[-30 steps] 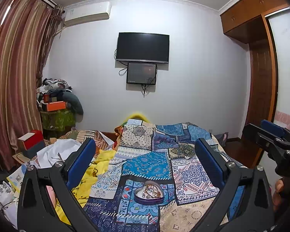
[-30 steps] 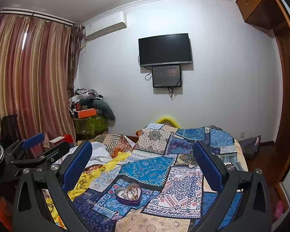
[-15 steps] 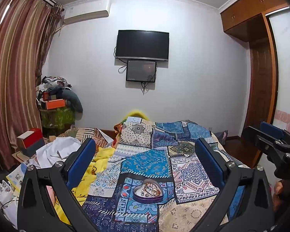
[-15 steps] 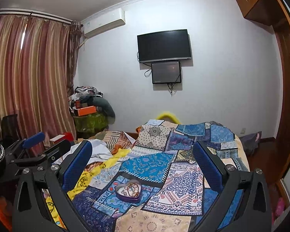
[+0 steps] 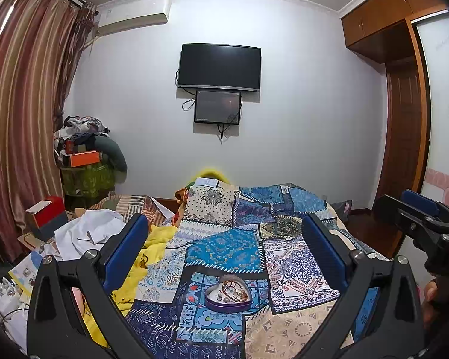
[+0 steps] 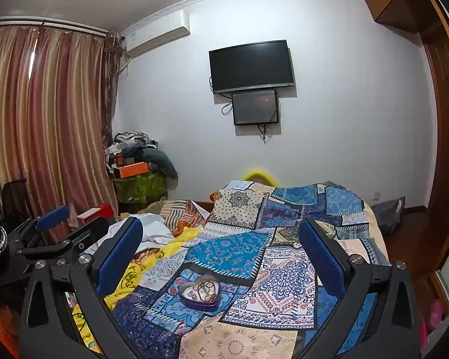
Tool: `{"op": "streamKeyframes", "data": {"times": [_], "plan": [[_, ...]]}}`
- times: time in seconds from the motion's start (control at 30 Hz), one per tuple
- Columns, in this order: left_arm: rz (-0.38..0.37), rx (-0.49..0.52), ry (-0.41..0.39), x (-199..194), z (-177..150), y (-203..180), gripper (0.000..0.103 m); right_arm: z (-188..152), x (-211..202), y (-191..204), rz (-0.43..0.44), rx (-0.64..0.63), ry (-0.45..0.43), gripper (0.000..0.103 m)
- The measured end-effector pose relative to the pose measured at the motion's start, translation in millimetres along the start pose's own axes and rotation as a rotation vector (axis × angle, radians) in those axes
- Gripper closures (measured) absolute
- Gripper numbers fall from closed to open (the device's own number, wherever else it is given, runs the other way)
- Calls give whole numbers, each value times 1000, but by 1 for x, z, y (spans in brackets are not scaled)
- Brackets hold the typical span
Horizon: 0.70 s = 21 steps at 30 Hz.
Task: Organize jewelry
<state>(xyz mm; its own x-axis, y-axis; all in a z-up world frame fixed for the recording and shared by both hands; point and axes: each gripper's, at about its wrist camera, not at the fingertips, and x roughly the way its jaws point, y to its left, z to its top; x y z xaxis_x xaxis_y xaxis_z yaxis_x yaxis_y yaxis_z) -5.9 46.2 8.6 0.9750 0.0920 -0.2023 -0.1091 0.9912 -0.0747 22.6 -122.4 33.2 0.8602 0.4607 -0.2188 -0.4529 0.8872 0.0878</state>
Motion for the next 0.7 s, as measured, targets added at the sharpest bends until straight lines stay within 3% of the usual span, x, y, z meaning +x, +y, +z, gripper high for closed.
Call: {"op": "streamKeyframes", "data": {"times": [0.7], "plan": [[-44, 3, 10, 2, -2, 0, 0, -1, 3, -1, -2, 3, 6, 0]]}}
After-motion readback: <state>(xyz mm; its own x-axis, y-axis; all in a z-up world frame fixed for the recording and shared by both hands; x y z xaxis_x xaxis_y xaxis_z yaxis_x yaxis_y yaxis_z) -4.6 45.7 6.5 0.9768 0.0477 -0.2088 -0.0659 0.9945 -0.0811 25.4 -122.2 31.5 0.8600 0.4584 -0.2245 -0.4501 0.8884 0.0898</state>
